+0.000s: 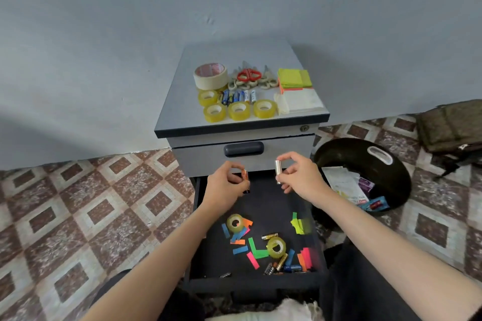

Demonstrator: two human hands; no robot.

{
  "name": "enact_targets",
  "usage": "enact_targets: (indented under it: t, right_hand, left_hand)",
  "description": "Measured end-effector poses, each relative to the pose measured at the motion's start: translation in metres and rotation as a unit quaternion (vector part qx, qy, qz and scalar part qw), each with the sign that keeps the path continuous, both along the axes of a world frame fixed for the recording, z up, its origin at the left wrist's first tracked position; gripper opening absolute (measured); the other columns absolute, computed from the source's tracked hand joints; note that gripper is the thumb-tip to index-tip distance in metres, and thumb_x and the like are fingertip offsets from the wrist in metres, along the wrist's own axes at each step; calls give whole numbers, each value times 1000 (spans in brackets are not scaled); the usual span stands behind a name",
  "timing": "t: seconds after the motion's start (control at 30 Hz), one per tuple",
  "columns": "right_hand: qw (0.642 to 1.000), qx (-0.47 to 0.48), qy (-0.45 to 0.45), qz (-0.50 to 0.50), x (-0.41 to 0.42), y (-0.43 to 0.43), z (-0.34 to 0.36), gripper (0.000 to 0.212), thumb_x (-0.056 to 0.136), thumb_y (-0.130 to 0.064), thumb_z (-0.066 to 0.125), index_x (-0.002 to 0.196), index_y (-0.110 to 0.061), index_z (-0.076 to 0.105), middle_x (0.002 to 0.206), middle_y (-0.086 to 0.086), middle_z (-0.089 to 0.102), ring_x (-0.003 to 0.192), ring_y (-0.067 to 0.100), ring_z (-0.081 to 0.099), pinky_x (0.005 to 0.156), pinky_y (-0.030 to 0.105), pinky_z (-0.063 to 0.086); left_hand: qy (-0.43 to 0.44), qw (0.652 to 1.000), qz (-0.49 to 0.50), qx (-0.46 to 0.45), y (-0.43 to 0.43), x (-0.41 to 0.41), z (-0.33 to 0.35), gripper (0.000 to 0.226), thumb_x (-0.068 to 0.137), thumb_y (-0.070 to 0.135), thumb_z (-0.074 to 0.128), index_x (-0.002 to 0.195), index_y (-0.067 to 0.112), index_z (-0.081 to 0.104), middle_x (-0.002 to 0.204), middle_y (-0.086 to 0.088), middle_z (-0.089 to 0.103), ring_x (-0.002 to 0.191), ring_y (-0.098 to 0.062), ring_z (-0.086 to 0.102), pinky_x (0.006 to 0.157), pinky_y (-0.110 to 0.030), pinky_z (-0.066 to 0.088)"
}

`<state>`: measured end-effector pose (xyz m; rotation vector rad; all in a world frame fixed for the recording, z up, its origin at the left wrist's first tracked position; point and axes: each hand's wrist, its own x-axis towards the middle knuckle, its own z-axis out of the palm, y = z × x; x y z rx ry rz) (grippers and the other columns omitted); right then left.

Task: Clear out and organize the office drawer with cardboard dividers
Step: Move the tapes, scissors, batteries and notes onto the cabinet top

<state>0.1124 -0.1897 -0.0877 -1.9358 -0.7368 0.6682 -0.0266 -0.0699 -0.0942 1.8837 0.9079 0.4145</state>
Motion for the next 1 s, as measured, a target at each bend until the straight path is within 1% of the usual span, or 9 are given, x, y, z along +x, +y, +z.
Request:
enact_targets:
  t: [0.07,0.23,0.33,0.4,0.5,0.6,0.73,0.9,1.0]
  right_hand:
    - [1000,13,-4,-1,4,-3,12,34,84,0,64,112,-17,54,74,11,63,58,17,61,52,22,54]
    - [999,45,-1,-15,23,-6,40,32,83,1,63,110,-15,55,74,15,63,54,15,59,50,22,54]
    - [997,74,5,-30,37,-5,54,33,82,3,63,109,-15,56,70,12,62,56,18,58,57,30,55]
    - [995,88,4,-39,47,-5,62,34,81,3,64,108,-16,56,71,12,62,56,18,57,55,31,54]
    - [994,99,2,-45,63,-7,72,33,81,4,64,106,-16,57,73,13,63,55,17,57,51,26,51]
    - [993,104,3,-50,76,-11,76,31,81,2,65,104,-17,58,74,14,65,56,18,58,52,26,52]
    - [992,109,11,-54,93,-16,73,31,81,2,66,106,-16,58,74,15,65,55,17,59,51,25,52]
    - [991,113,29,-64,108,-25,63,32,81,3,65,106,-16,57,77,19,65,54,18,60,49,25,52]
    - [990,113,47,-70,112,-28,55,33,81,4,65,107,-15,57,70,13,61,56,19,60,52,28,53]
  left_hand:
    - [-12,1000,-8,12,1,7,17,25,84,11,67,104,21,58,84,-7,64,79,-16,65,60,-14,54]
    - [-39,999,-11,23,15,32,62,28,82,7,68,107,17,61,74,-2,62,69,-13,63,71,-25,57]
    - [-27,998,-7,53,30,53,88,26,81,10,69,101,24,62,74,0,65,71,-20,64,71,-35,57]
    - [-7,996,-5,91,41,71,102,26,78,11,71,98,27,64,74,-1,68,72,-22,66,75,-38,58]
    - [17,994,5,106,54,101,119,28,73,9,71,87,31,63,81,-3,70,70,-20,68,75,-36,58]
    - [64,991,-3,119,66,126,129,25,74,7,68,95,20,66,82,-6,64,59,-19,62,65,-31,57]
    - [134,974,-37,181,79,157,139,22,75,7,67,96,11,68,84,-9,66,75,-26,67,79,-37,57]
    - [163,968,-40,187,90,185,142,20,75,3,66,94,10,69,85,-4,62,78,-24,69,76,-31,57]
    - [179,965,-36,187,93,193,138,21,75,3,65,94,9,70,83,-2,63,80,-22,69,78,-30,57]
